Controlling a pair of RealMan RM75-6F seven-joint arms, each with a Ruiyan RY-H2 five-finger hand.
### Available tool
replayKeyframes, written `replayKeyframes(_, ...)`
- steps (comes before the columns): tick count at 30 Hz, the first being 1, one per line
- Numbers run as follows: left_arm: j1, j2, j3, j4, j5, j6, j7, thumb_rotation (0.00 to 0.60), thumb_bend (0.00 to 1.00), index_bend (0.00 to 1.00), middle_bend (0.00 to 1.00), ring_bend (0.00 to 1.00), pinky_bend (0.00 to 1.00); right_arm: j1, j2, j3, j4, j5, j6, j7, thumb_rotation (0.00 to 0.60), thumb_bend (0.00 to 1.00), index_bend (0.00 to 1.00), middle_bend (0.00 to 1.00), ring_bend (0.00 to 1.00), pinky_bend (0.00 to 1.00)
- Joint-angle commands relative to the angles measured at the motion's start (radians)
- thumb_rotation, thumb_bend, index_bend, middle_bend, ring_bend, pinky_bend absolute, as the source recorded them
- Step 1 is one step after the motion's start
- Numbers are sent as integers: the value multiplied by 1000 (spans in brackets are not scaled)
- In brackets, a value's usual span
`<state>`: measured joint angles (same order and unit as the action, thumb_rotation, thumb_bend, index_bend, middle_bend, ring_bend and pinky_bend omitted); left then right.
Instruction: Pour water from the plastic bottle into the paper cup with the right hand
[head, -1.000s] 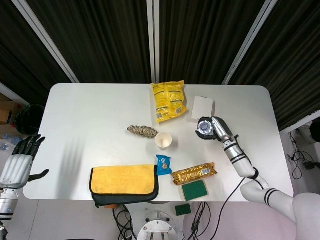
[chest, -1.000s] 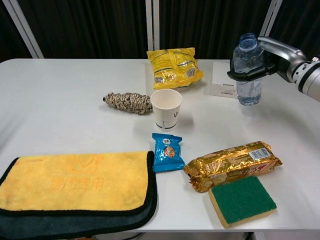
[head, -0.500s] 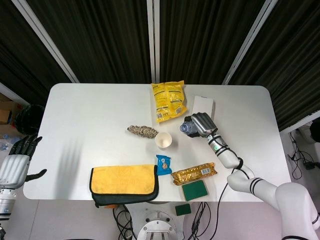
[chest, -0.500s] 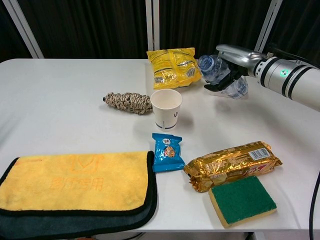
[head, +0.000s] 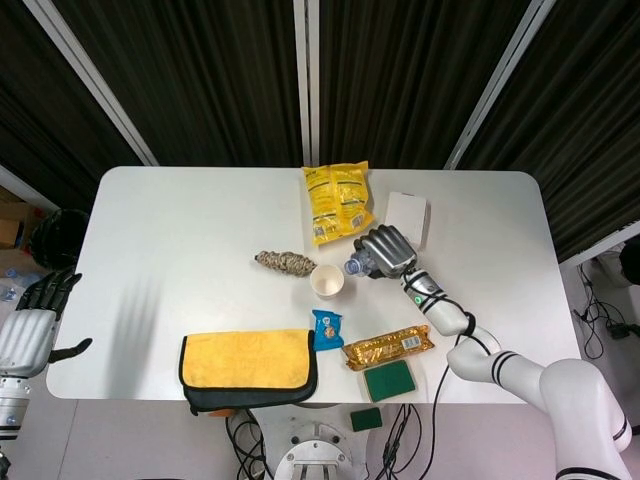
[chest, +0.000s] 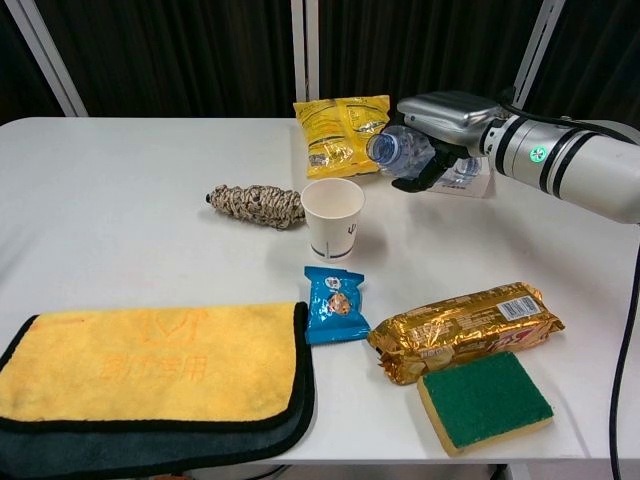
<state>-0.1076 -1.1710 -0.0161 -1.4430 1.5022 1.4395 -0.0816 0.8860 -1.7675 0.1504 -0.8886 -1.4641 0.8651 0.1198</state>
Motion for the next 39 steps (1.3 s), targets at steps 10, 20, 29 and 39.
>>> replayKeyframes(10, 4, 2, -3, 4, -2, 7, -9, 597, 88, 86, 63, 0, 116, 23, -3, -15, -1, -11, 5, -110, 600, 362, 677, 560, 577, 580)
replayKeyframes(20, 5, 3, -3, 9, -3, 6, -16, 596, 89, 86, 63, 0, 116, 37, -31, -5, 33, 8, 1, -190, 600, 363, 673, 557, 577, 580)
replayKeyframes(29, 6, 1, -3, 19, -3, 6, -27, 596, 88, 86, 62, 0, 116, 56, -42, 0, 45, 21, -17, -253, 600, 363, 670, 556, 577, 580)
replayKeyframes(39, 9, 1, -3, 27, -3, 9, -39, 595, 88, 86, 63, 0, 116, 75, -50, 4, 43, 30, -25, -330, 600, 364, 669, 556, 578, 580)
